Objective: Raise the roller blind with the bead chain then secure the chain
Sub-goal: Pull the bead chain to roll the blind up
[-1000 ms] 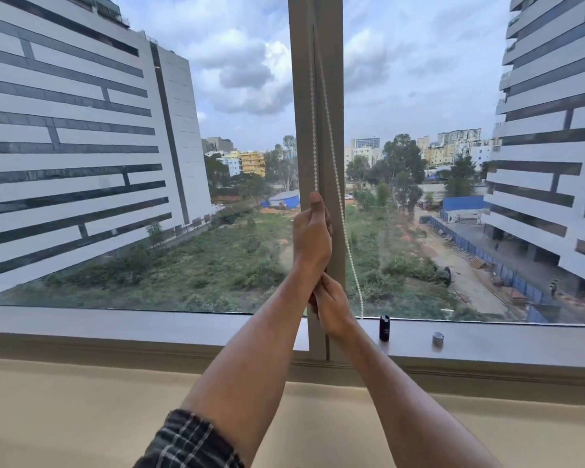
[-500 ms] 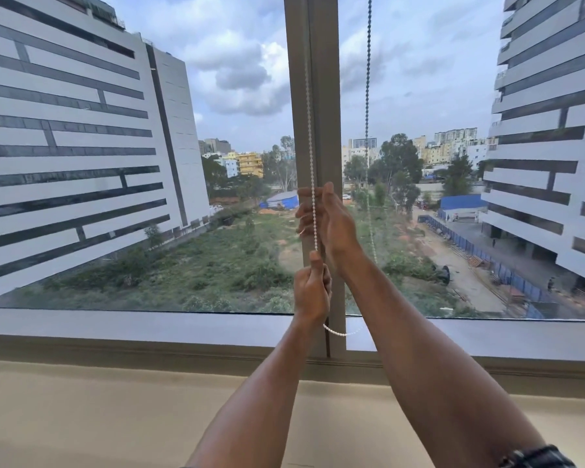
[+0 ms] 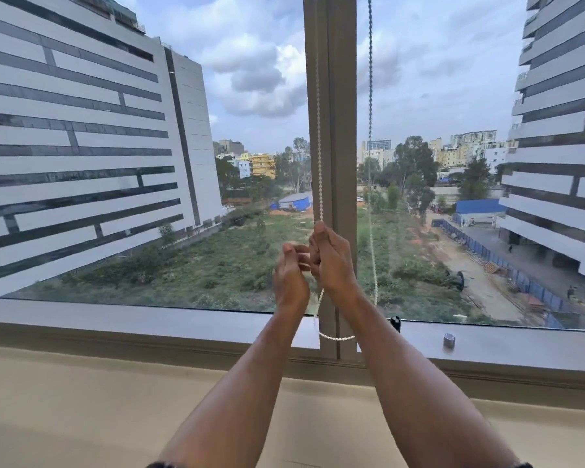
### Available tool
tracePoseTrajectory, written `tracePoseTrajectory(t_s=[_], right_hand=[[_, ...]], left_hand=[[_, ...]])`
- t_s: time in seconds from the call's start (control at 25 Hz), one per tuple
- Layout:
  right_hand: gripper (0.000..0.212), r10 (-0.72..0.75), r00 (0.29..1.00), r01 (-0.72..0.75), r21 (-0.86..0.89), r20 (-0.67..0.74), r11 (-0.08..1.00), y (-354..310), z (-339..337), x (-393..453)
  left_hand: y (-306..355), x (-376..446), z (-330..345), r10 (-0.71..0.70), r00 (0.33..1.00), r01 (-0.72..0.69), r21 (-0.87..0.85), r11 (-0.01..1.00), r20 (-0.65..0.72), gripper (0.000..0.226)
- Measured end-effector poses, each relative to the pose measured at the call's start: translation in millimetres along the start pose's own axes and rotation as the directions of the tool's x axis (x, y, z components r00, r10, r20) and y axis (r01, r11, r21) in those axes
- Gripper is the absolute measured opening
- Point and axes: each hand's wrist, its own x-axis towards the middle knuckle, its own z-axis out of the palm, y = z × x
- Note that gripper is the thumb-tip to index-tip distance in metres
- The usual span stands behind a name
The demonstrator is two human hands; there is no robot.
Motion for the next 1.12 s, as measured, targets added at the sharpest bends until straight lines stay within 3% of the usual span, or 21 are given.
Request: tracePoseTrajectory(t_s=[0.12,0.28,0.48,0.56,0.72,0.8,0.92,1.0,1.12], right_hand=[[0.033,0.079,0.997,-0.078,-0.062,0.005,0.995,44.9,-15.7,-29.1],[0.036,0.177,0.983,-0.182,-0.148,-0.046,0.972,70.0,-30.1,-38.6],[0.026,0.183,0.983,-0.181,-0.094,0.012,0.979,64.4,-46.6,-41.1],[0.018,0.112,0.993,-0.110,-0.054,0.027,0.992,60.8,-56.8,-36.9],[0.048,-0.059,0.991,0.063,0.033,-0.120,0.997,37.2,-67.9,-8.1],[0.042,-0.073,0.988,0.082,0.059,-0.138,0.995,15.0,-61.1,11.8],[0.023,-0.039,0.999,0.038,0.075,0.014,0.996,-17.2,-32.0,35.8],[0.038,0.003,0.994,-0.007,0.038,0.110,0.999,-29.0,-10.4,38.9],[0.048,-0.033,0.999,0.031,0.039,0.043,0.999,-22.0,2.2,29.0]], left_hand=[[48.2,20.7,22.1,0.055,0.997,-0.051,-0.094,0.994,0.047,0.052],[67.2,16.5,53.8,0.012,0.959,0.024,-0.123,0.992,0.283,0.065],[61.6,5.0,67.6,0.033,0.976,0.004,-0.169,0.986,0.215,0.062],[53.6,0.1,67.5,0.053,0.978,-0.027,-0.127,0.991,0.202,0.064],[14.2,-16.7,57.5,0.047,0.985,-0.041,-0.037,0.998,0.164,0.070],[-7.0,-24.2,46.2,0.038,0.979,-0.033,-0.030,0.999,0.199,0.074],[-21.2,-32.8,38.3,-0.008,0.976,0.020,-0.052,0.998,0.219,0.067],[-21.2,-37.3,37.0,-0.008,0.974,0.018,-0.044,0.999,0.228,0.065],[-28.0,-30.7,25.4,-0.034,0.958,0.047,-0.040,0.998,0.284,0.064]])
